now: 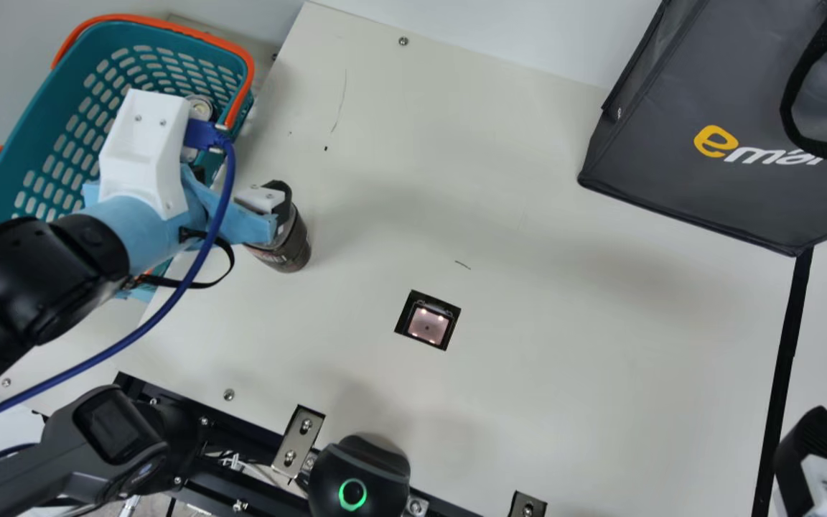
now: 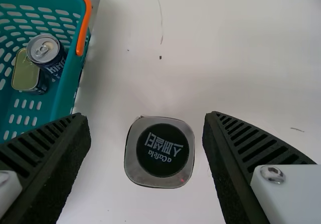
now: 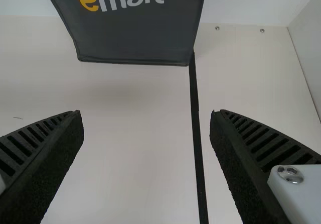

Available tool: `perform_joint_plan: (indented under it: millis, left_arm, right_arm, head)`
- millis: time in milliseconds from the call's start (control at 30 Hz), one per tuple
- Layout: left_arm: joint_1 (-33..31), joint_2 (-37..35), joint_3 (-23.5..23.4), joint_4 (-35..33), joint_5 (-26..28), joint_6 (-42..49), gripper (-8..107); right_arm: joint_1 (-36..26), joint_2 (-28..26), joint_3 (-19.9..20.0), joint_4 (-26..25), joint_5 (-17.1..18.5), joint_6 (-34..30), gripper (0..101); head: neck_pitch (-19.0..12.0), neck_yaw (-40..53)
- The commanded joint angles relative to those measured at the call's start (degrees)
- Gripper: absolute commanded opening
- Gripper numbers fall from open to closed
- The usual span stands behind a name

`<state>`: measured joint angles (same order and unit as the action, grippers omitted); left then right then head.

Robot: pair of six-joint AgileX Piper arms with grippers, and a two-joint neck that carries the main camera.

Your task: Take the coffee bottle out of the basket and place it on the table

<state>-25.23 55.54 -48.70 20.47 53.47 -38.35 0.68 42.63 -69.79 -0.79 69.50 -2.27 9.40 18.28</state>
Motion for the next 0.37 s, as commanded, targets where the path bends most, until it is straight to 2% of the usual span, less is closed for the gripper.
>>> perform_joint_plan:
  millis: [0,333]
  left_arm:
    - [0.0,0.0,0.0,0.0,0.0,0.0,90]
    - [0.0,0.0,0.0,0.0,0.0,0.0,90]
  right_arm:
    - [0.0,0.0,0.0,0.0,0.0,0.0,91]
    - [0.0,0.0,0.0,0.0,0.0,0.0,91]
  head:
    - [-1.5,0.1]
    - [-1.5,0.1]
